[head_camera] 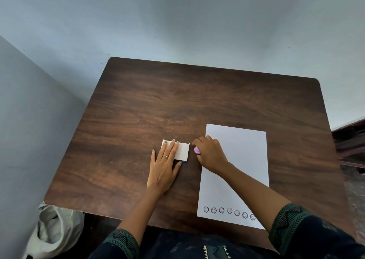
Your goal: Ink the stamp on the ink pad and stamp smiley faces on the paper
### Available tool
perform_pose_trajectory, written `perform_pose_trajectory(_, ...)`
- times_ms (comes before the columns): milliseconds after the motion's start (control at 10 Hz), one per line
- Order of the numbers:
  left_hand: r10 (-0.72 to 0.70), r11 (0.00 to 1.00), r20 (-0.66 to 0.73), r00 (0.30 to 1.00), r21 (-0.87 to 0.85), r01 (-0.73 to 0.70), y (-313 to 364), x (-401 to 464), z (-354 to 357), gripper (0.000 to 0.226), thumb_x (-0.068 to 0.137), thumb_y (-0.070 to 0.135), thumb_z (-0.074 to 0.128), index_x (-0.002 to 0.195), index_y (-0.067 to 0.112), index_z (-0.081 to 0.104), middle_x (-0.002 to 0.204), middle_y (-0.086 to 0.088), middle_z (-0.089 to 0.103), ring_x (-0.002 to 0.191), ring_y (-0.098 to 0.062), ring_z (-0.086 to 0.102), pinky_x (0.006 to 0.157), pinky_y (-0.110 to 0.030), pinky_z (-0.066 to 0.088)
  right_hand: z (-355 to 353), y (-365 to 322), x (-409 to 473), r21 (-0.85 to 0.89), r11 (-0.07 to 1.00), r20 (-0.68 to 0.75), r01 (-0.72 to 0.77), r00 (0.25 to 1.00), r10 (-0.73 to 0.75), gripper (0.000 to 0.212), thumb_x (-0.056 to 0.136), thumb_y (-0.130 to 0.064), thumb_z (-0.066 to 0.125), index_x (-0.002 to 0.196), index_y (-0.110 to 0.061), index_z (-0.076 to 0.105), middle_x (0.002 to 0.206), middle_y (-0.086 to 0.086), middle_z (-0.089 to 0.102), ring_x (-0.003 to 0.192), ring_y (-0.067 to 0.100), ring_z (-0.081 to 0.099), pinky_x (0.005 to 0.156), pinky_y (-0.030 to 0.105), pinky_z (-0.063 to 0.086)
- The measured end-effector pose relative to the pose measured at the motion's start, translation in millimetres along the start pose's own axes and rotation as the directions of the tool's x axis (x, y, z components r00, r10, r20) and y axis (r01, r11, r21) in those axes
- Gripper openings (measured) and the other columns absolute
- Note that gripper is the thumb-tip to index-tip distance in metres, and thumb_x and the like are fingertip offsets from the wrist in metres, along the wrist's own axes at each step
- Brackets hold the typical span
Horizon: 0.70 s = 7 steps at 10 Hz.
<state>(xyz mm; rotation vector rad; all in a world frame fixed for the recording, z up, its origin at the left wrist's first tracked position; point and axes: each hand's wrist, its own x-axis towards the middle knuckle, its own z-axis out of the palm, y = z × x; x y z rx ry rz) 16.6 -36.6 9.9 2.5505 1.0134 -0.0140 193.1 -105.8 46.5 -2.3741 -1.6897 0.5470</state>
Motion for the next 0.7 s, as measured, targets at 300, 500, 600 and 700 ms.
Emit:
perform_pose_trajectory(300,-0.004,1.000,-0.021,1.000,0.013,0.005,2.1,-0.9,-2.6,0.069,0.090,0.049,0.039,0.149,0.028,0.010,0.158,0.005,0.013,0.146,-0.018,0.010,0.117,-0.050,0.010,-3.4,4.0,-2.7,-0.014,1.000,-0.079,-0.007,0.997,0.006,0.048,0.077,-0.050,0.056,0.111,-0.017,0.058,0.115,0.002,0.062,0.100,0.018,0.055,0.083,0.034,0.046)
perform_pose_trajectory(500,0.062,0.998,-0.100,0.993,-0.005,-0.063,19.6,2.3,-7.6,0.065,0.089,0.043,0.037,0.148,0.024,0.018,0.157,0.005,0.019,0.145,-0.015,0.008,0.119,-0.041,0.001,-14.2,11.4,-7.9,0.097,0.991,-0.288,-0.087,0.951,0.112,0.039,0.088,-0.040,0.049,0.108,-0.009,0.062,0.113,0.010,0.066,0.102,0.025,0.060,0.086,0.035,0.046)
perform_pose_trajectory(600,0.086,0.996,-0.133,0.987,-0.009,-0.088,35.9,12.0,-10.4,0.060,0.093,0.039,0.033,0.148,0.022,0.019,0.156,0.007,0.013,0.146,-0.014,0.006,0.118,-0.039,-0.003,-17.5,21.4,-14.7,0.077,0.979,-0.304,-0.187,0.931,0.202,0.043,0.091,-0.034,0.049,0.126,-0.009,0.052,0.138,0.015,0.051,0.128,0.033,0.046,0.106,0.042,0.038)
perform_pose_trajectory(700,0.124,0.992,-0.168,0.978,-0.005,-0.127,54.0,26.3,-15.9,0.056,0.096,0.037,0.033,0.148,0.019,0.022,0.156,0.005,0.015,0.146,-0.015,0.007,0.119,-0.038,-0.003,-20.3,34.6,-25.0,0.045,0.952,-0.329,-0.303,0.895,0.300,0.053,0.091,-0.034,0.051,0.137,-0.010,0.042,0.151,0.015,0.035,0.139,0.035,0.031,0.113,0.048,0.028)
